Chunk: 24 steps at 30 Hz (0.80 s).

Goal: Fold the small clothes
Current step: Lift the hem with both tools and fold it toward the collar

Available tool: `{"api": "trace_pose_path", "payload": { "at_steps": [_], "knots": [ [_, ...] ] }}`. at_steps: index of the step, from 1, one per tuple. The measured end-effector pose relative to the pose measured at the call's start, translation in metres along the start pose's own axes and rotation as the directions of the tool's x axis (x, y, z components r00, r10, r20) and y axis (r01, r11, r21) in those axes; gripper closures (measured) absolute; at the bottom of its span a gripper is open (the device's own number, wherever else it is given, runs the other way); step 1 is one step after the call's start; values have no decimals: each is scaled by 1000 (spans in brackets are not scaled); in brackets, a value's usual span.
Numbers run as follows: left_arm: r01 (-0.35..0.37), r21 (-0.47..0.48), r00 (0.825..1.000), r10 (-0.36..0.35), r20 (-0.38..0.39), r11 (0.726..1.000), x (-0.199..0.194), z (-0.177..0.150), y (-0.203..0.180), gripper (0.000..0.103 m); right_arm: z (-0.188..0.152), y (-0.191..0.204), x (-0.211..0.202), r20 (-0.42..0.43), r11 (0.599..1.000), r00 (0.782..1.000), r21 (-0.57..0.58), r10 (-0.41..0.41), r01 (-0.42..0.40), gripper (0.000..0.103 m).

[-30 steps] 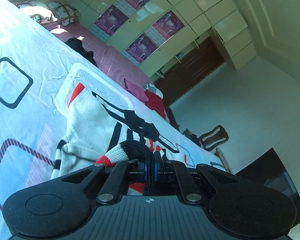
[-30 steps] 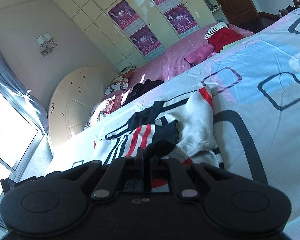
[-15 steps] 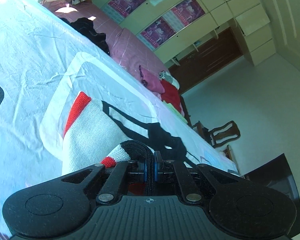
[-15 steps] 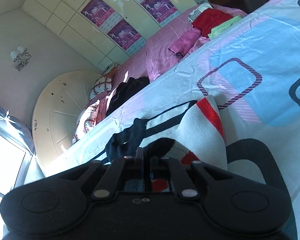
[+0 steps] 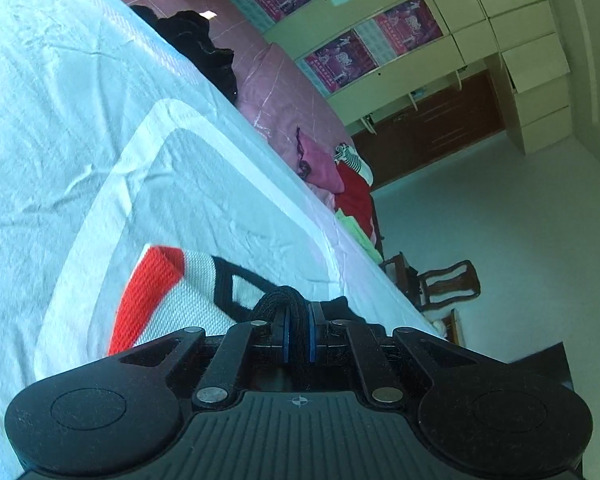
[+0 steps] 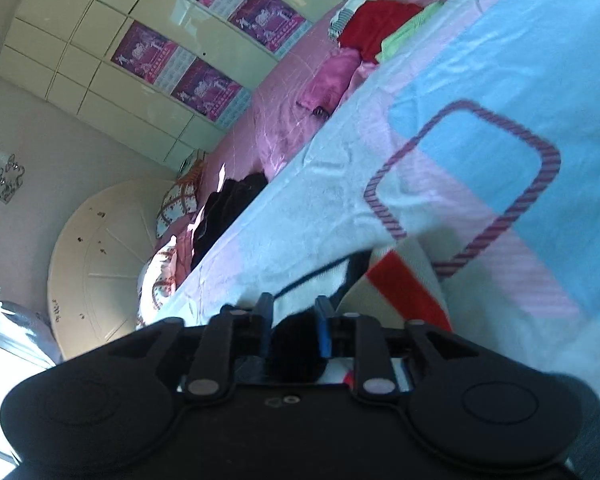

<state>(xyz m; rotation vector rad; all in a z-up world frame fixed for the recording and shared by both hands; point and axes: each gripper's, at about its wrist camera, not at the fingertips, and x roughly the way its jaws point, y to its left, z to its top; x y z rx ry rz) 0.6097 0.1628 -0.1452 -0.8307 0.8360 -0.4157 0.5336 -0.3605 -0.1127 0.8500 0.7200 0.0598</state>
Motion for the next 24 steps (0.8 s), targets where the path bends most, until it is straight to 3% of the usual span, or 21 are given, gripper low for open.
{"api": "trace_pose_path", "payload": {
  "at_steps": [4,5,7,8,10,11,14,16,22,23,24],
  "knots": [
    [-54,175,998,50,25,983,-12,1,-15,85,10,3,-22,64,995,998,-95,17,-11,68],
    [-100,222,994,88,61,970,-18,0,-20,69,10,4,-26,67,993,998,-122,15,-7,68],
    [-130,259,987,98,131,957,-29,2,-23,41,10,5,-29,57,987,998,-161,6,4,68],
    [-130,272,985,91,149,953,-33,3,-24,39,9,6,-28,51,985,999,-174,5,4,68],
    [-142,319,985,102,137,937,-32,7,-29,39,8,10,-24,39,980,999,-201,1,7,68],
    [-158,369,985,123,118,916,-26,9,-33,39,8,12,-21,34,977,999,-213,-2,9,68],
    [-193,535,981,180,76,823,-12,7,-51,39,6,22,-7,13,964,1000,-265,-20,23,68],
    [-187,604,979,197,50,775,-6,7,-57,39,4,29,3,-2,952,999,-304,-38,36,68],
    [-143,661,967,247,-67,736,12,13,-70,41,-8,46,31,-51,894,991,-438,-126,91,69],
    [-140,665,962,260,-84,734,17,12,-70,53,-11,49,34,-59,881,987,-461,-151,107,69],
    [-144,665,957,275,-96,733,20,11,-69,56,-14,51,38,-60,864,981,-485,-187,135,71]
  ]
}}
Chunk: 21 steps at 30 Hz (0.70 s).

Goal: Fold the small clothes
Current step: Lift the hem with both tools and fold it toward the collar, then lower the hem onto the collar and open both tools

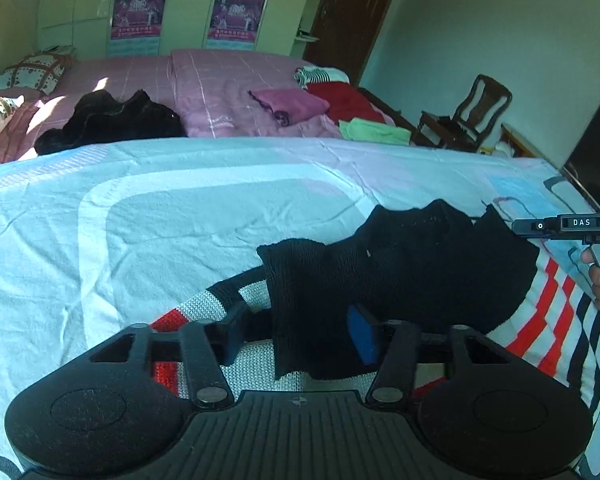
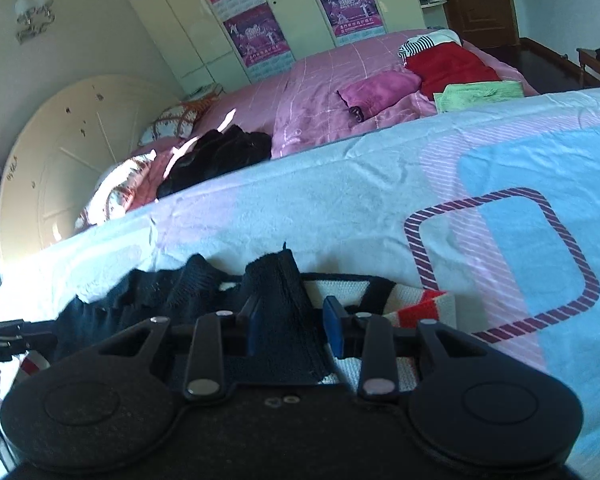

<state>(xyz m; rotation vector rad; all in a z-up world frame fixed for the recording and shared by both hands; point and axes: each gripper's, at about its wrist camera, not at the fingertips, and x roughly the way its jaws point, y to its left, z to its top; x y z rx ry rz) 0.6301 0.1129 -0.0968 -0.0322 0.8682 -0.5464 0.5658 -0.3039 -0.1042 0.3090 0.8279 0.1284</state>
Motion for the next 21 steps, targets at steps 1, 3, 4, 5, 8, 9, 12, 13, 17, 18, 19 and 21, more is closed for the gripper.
{"api": "trace_pose_path", "payload": {
  "at_steps": [1,3,4,5,8,9,12,13,17,18,19,21],
  "knots": [
    [-4,0,1000,4,-5,1000,2,0,0,56,-2,4,2,-14,999,1000,-22,-27,27,74],
    [9,-9,1000,-9,7,1000,1,1,-1,72,-6,9,6,-26,996,998,-68,-62,60,86],
    [27,-22,1000,-26,8,999,2,1,-1,99,-7,12,6,-27,995,998,-84,-63,61,95],
    [32,-27,999,-32,24,999,1,-1,-3,99,-9,14,5,-22,994,998,-86,-65,63,97],
    [43,-16,994,-41,103,999,-6,-5,-6,99,-13,14,-9,32,994,996,-77,-78,80,98],
    [48,-21,991,-45,130,999,-9,-5,-6,99,-15,13,-14,51,994,996,-75,-77,81,98],
    [44,-34,984,-38,176,998,-14,1,-8,99,-14,7,-25,93,993,992,-69,-90,96,98],
    [48,-38,983,-40,182,998,-15,4,-6,99,-13,4,-28,102,994,991,-62,-87,94,98],
    [0,-43,992,5,127,999,-2,3,1,99,-10,-4,-17,65,989,988,-43,-139,142,98],
    [-22,-45,995,26,95,999,7,0,5,99,-12,-6,-10,44,987,987,-34,-154,155,98],
    [-47,-40,996,50,72,998,13,-4,7,99,-15,-8,-6,35,987,987,-21,-159,160,98],
    [-54,-16,995,56,80,998,15,-10,5,98,-15,-6,-6,41,986,985,-13,-167,168,97]
  ]
}}
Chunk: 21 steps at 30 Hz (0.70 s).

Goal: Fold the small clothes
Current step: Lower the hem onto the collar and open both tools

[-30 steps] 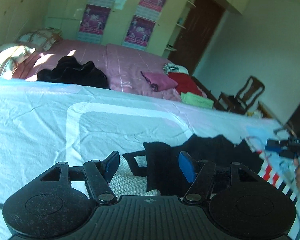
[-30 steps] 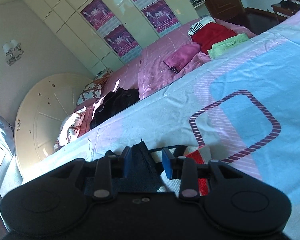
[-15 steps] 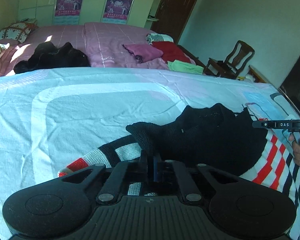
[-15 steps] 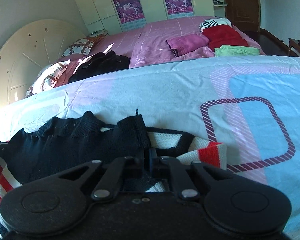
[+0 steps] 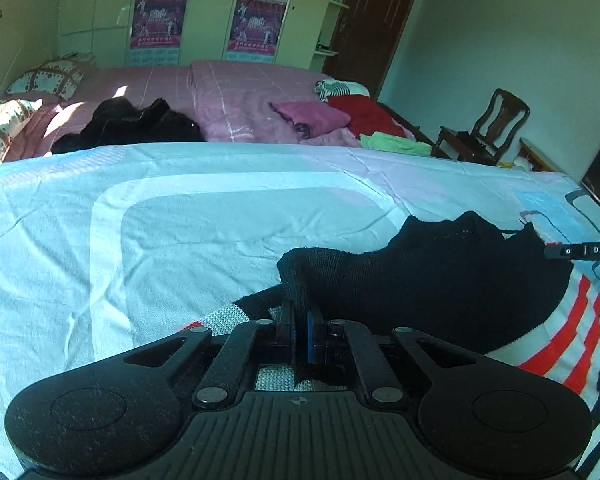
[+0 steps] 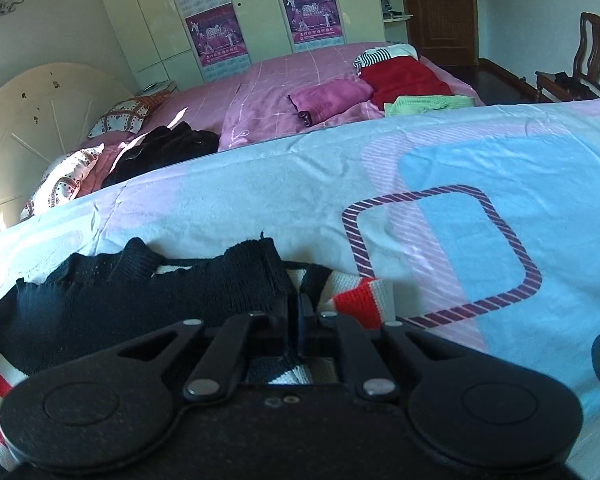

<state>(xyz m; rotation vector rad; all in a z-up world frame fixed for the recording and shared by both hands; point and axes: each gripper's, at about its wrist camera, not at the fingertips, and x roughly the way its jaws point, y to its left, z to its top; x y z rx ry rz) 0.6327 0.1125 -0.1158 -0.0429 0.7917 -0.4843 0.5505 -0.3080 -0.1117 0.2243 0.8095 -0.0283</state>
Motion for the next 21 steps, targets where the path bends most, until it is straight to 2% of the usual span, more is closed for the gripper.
{"api": "trace_pose_path", "payload": {
  "at_steps": [2,3,5,6,9,11,13,16,19,20,21],
  "knots": [
    [-10,-9,1000,10,4,1000,-6,2,-2,96,0,4,-5,6,1000,1000,-24,-16,16,94],
    [-32,-2,999,32,18,999,-14,4,-4,95,0,7,-12,20,999,1000,-42,-22,23,88],
    [-113,39,991,110,71,993,-33,7,-15,84,-1,20,-28,65,992,997,-122,-34,41,86],
    [-127,61,987,120,105,990,-42,10,-24,84,-2,30,-33,81,985,996,-169,-22,35,86],
    [-135,157,984,114,137,978,-54,15,-62,84,-3,66,-30,64,965,998,-263,24,-7,86],
    [-87,208,993,67,101,974,-48,14,-89,84,-8,89,-21,46,951,998,-309,49,-33,86],
    [-75,245,996,61,63,967,-36,6,-104,84,-14,106,-12,12,943,997,-326,72,-65,86],
    [-116,193,993,119,-6,974,-19,-9,-89,83,-23,101,-1,-12,950,1000,-312,19,-22,85],
    [-79,89,997,77,19,993,-31,-20,-53,83,-22,63,-5,-8,981,999,-194,-32,30,89],
    [-96,78,995,94,29,992,-38,-21,-49,83,-20,51,-9,-8,985,999,-168,-46,44,95],
    [-124,74,992,121,37,990,-46,-21,-49,83,-20,44,-14,-19,989,999,-143,-28,25,96]
  ]
}}
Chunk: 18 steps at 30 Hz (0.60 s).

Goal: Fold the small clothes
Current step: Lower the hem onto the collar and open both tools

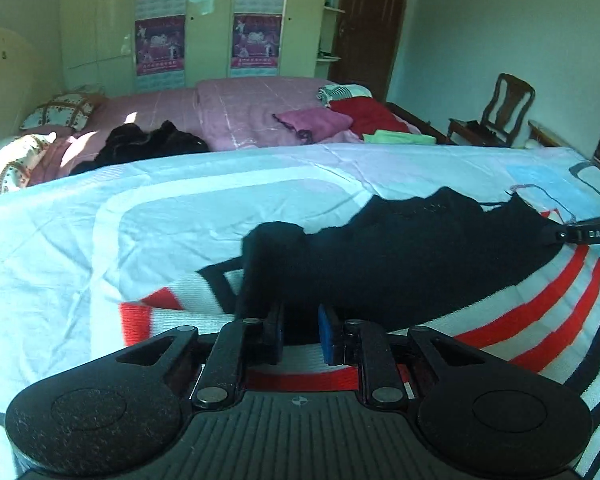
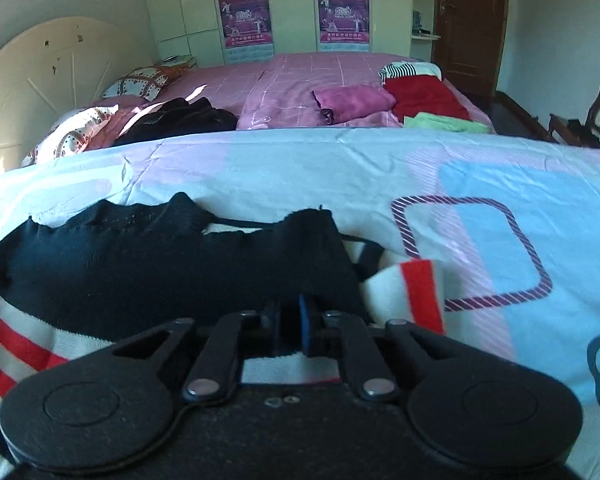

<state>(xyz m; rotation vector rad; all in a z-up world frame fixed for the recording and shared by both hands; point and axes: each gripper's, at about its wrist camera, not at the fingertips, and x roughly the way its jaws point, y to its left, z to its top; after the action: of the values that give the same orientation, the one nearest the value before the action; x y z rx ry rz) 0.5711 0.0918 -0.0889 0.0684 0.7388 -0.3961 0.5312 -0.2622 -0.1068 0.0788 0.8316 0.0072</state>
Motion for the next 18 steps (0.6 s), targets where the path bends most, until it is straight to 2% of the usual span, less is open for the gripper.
{"api": "trace_pose_path", "payload": {
  "at_steps": [1,2,3,6,9,10,11,13,15,17,18],
  "knots": [
    [-33,1,999,33,12,999,-8,1,-3,83,-2,-3,-8,7,1000,1000,12,12,-12,95],
    [-42,10,998,41,51,999,-23,2,-8,83,-4,-1,-19,34,1000,999,1,10,-10,83],
    [-31,14,996,30,83,999,-35,2,-15,83,-9,4,-34,74,1000,997,-21,22,-20,81],
    [38,51,989,-45,139,998,-61,0,-58,83,-25,29,-63,97,989,985,-57,143,-138,81],
    [118,83,986,-127,108,990,-66,-16,-105,82,-47,68,-78,68,963,966,-129,248,-238,84],
    [129,97,986,-138,97,987,-63,-24,-118,77,-55,82,-80,56,954,963,-163,265,-253,85],
    [130,105,987,-138,78,986,-58,-34,-131,67,-64,91,-78,43,946,962,-198,270,-257,85],
    [92,125,996,-93,7,988,-41,-53,-148,64,-80,104,-63,-17,945,975,-244,220,-218,88],
    [38,162,999,-44,33,986,-39,-69,-158,62,-88,98,-60,8,949,973,-222,231,-224,89],
    [24,152,999,-28,24,988,-55,-65,-160,61,-83,94,-71,-4,957,975,-190,224,-221,87],
    [21,137,999,-27,43,990,-65,-64,-159,61,-81,90,-81,18,958,972,-177,232,-226,83]
  ]
}}
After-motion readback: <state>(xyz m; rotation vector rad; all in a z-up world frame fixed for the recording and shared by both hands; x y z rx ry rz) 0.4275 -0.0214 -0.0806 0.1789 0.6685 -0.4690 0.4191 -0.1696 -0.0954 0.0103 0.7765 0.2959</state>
